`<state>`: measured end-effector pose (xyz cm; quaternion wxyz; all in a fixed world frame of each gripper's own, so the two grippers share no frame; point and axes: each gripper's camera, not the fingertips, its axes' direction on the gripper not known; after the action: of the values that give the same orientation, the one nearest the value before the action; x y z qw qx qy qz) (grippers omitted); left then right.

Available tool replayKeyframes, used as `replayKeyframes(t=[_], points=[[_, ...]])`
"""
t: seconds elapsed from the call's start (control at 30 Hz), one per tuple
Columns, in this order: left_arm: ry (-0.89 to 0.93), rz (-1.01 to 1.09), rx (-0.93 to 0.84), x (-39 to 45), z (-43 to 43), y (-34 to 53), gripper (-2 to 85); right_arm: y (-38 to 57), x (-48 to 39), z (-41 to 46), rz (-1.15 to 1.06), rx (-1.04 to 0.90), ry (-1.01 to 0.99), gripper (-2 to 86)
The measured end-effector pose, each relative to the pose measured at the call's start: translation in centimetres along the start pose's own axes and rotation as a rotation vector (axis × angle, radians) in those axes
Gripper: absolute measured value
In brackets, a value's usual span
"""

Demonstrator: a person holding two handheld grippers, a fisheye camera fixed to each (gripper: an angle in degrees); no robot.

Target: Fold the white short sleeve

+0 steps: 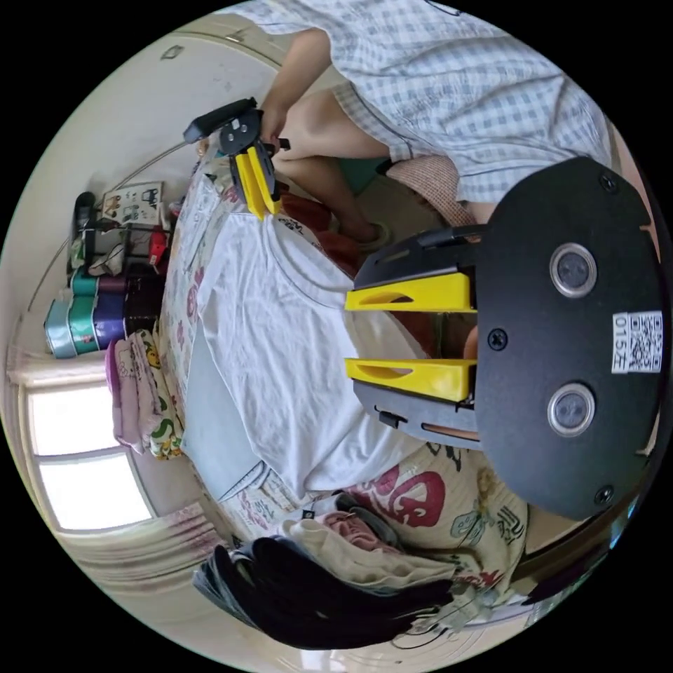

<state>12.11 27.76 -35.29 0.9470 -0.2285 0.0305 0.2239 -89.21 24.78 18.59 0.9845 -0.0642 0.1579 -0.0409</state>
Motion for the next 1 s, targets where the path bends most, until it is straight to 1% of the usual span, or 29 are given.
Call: replayKeyframes(t=[0.1, 0.17, 0.3, 0.37, 0.43, 0.57, 0.7, 0.77, 0.87, 0.9, 0.93, 0.97, 1.0], points=[[-0.009, 0.080, -0.059, 0.0, 1.5, -1.3, 9.9, -1.5, -0.4, 1.2, -0.010, -0.007, 0.017, 6.4], [0.014, 0.096, -0.059, -0.6, 1.7, -1.9, 9.2, -2.3, -0.3, 1.8, -0.010, -0.009, 0.006, 6.1], [0.065, 0.064, -0.076, -2.8, 1.7, -2.8, 6.3, -4.0, 0.4, 3.0, 0.028, 0.013, -0.021, 5.4], [0.040, 0.043, -0.073, -3.6, 1.5, -3.0, 3.5, -4.9, 0.7, 3.6, 0.028, 0.014, -0.024, 5.1], [0.055, 0.033, -0.071, -4.7, 1.4, -3.3, 1.5, -6.2, 0.9, 4.4, 0.013, 0.004, -0.029, 4.8], [0.077, 0.020, -0.051, -6.8, 1.2, -3.6, 0.5, -8.4, 2.1, 5.3, 0.030, 0.007, -0.053, 4.4], [0.148, -0.030, -0.019, -10.5, 0.8, -4.7, 0.1, -11.4, 4.3, 5.8, 0.057, 0.028, -0.084, 4.2], [0.154, -0.026, -0.007, -12.4, 0.7, -6.0, 0.1, -13.2, 5.9, 6.0, 0.057, 0.031, -0.089, 4.2], [0.161, 0.021, -0.003, -17.3, 0.3, -11.2, 0.1, -19.3, 10.3, 6.5, -0.051, 0.021, -0.018, 4.1], [0.149, 0.020, 0.009, -20.1, -0.3, -14.6, 0.1, -23.5, 13.1, 6.3, -0.091, 0.038, 0.030, 4.0], [0.096, -0.009, 0.040, -23.4, -1.3, -18.8, 0.2, -28.8, 16.7, 5.5, -0.093, 0.080, 0.066, 4.0], [0.054, -0.037, 0.071, -25.2, -1.9, -20.9, 0.3, -31.7, 18.6, 4.9, -0.079, 0.109, 0.085, 4.0], [-0.043, -0.129, 0.147, -28.9, -3.1, -25.1, 0.5, -37.7, 22.6, 3.9, -0.018, 0.174, 0.122, 4.0]])
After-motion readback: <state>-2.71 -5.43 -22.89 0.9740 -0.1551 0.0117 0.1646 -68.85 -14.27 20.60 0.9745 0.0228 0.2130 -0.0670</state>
